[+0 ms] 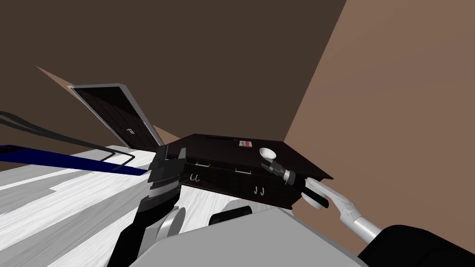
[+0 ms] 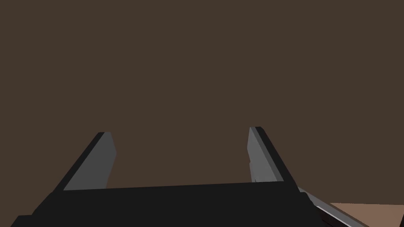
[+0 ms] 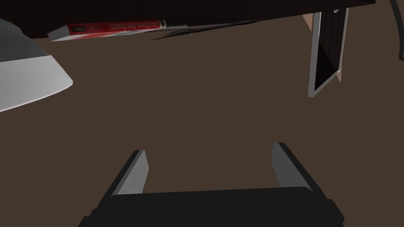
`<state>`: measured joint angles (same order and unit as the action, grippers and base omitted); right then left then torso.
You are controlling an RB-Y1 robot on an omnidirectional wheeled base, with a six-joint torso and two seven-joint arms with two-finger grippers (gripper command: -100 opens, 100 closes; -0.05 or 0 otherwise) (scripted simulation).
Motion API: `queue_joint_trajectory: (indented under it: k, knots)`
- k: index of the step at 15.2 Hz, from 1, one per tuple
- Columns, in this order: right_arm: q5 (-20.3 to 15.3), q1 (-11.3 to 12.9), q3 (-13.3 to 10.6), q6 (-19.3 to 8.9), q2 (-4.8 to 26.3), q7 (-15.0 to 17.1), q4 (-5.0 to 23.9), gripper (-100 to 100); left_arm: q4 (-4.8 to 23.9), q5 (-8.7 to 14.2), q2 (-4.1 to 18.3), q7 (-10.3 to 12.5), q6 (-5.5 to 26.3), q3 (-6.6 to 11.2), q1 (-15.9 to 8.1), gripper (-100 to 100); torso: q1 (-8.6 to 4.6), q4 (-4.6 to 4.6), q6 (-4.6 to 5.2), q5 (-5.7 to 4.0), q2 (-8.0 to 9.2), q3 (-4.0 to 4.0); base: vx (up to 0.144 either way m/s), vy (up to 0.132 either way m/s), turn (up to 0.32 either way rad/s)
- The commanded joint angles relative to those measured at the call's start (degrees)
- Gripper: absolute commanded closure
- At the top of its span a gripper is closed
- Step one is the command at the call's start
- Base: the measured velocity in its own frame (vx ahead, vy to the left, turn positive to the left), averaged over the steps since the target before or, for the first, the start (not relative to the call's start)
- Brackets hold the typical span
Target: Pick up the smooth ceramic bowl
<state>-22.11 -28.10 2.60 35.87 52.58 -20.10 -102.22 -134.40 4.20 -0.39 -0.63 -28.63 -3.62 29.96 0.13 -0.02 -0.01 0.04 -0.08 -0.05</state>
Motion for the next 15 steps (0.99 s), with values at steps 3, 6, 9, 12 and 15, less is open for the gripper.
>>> queue_joint_trajectory:
  k: [3, 6, 9, 12, 15]
  knots:
    - [-2.02, -0.22, 0.37, 0.21, 4.56, -1.11, 2.25, -100, 0.0, 0.0, 0.0, 0.0, 0.0, 0.0, 0.0, 0, 0.03, 0.0, 0.0, 0.01, -0.01, -0.01, 0.018, 0.037, 0.073]
    - [-5.05, -0.35, 0.63, 0.31, 8.99, -2.55, 5.64, -100, 0.0, 0.0, 0.0, 0.0, 0.0, 0.0, 0.0, 0, 0.0, 0.0, 0.0, 0.0, 0.0, 0.0, 0.02, 0.035, 0.081]
    - [-6.55, -0.47, 0.7, 0.37, 12.52, -3.26, 7.31, -100, 0.0, 0.0, 0.0, 0.0, 0.0, 0.0, 0.0, 0, 0.01, 0.0, 0.02, 0.0, 0.0, 0.0, 0.019, 0.031, 0.053]
    - [-8.03, -0.61, 0.73, 0.44, 16.0, -3.95, 8.97, -100, 0.0, 0.0, 0.0, 0.0, 0.0, 0.0, 0.0, 0, 0.01, 0.0, 0.0, 0.0, -0.02, -0.01, 0.023, 0.035, 0.084]
    - [-9.5, -0.8, 0.71, 0.52, 18.93, -4.61, 10.59, -100, 0.0, 0.0, 0.0, 0.0, 0.0, 0.0, 0.0, 0, 0.0, 0.0, 0.0, 0.0, 0.0, 0.0, 0.017, 0.028, 0.052]
